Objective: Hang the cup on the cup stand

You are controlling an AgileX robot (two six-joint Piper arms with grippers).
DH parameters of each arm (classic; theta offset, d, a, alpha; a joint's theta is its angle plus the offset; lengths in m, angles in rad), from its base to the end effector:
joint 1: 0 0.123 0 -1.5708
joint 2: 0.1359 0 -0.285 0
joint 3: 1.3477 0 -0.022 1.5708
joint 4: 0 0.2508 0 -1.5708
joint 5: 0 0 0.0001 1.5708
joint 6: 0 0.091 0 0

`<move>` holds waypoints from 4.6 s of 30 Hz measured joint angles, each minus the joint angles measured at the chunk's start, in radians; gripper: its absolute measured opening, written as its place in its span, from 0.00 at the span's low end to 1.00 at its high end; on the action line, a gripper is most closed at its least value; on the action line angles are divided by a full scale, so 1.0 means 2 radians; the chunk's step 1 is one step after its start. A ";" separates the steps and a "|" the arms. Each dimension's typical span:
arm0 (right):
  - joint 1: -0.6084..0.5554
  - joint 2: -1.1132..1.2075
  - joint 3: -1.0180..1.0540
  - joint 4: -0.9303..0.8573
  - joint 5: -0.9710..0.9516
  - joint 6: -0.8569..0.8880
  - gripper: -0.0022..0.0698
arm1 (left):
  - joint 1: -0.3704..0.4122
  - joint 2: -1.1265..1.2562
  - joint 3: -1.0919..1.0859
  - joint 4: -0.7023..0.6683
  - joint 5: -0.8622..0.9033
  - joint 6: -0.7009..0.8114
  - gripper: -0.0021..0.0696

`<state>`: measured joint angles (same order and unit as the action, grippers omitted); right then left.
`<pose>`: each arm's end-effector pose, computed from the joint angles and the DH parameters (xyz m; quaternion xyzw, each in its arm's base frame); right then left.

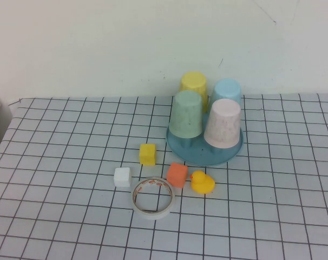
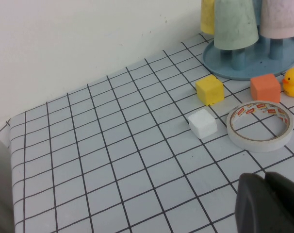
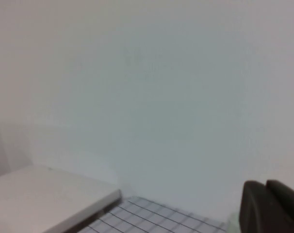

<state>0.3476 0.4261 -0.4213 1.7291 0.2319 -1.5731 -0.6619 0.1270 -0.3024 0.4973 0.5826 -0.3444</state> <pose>0.0822 0.0518 0.3280 -0.1467 0.6484 0.2601 0.7003 0.0510 -0.0094 0.2606 0.2105 0.7621 -0.0720 0.6080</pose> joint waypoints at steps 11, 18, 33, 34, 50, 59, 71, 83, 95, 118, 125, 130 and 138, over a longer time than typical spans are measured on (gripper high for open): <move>0.000 -0.071 0.020 -0.001 0.039 0.000 0.03 | 0.000 0.000 0.000 0.000 0.000 0.000 0.03; 0.000 -0.071 0.025 -0.002 0.020 0.001 0.03 | 0.000 0.000 0.000 0.000 0.000 0.000 0.03; 0.000 -0.071 0.066 0.002 -0.116 -0.082 0.03 | 0.000 0.000 0.000 0.000 0.001 -0.001 0.03; 0.000 -0.073 0.068 0.002 -0.119 -0.084 0.03 | 0.000 0.000 0.000 0.000 0.001 -0.001 0.03; -0.156 -0.202 0.176 -0.738 -0.040 0.717 0.03 | 0.000 0.000 0.000 0.000 0.001 -0.001 0.03; -0.260 -0.219 0.202 -0.817 0.058 0.777 0.03 | 0.000 0.000 0.000 0.000 0.001 -0.001 0.03; -0.200 -0.219 0.224 -0.882 0.037 0.870 0.03 | 0.000 0.000 0.000 0.000 0.001 -0.001 0.03; -0.200 -0.219 0.222 -0.887 0.046 0.872 0.03 | 0.000 0.000 0.000 0.000 0.001 -0.001 0.03; -0.200 -0.219 0.222 -0.887 0.047 0.872 0.03 | 0.000 0.000 0.000 0.000 0.001 -0.001 0.03; -0.200 -0.219 0.222 -0.887 0.047 0.872 0.03 | 0.196 -0.069 0.096 -0.205 -0.113 0.204 0.03; -0.200 -0.219 0.222 -0.887 0.047 0.872 0.03 | 0.290 -0.070 0.118 -0.277 -0.174 0.275 0.03; -0.200 -0.219 0.222 -0.887 0.048 0.872 0.03 | 0.298 -0.071 0.144 -0.277 -0.174 0.205 0.03; -0.200 -0.219 0.222 -0.887 0.050 0.872 0.03 | 0.298 -0.071 0.161 -0.252 -0.154 0.175 0.03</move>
<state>-0.0514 -0.0118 0.0220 -0.0453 0.3310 0.1709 -0.0665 -0.0145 0.0186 -0.0062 0.2756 0.0054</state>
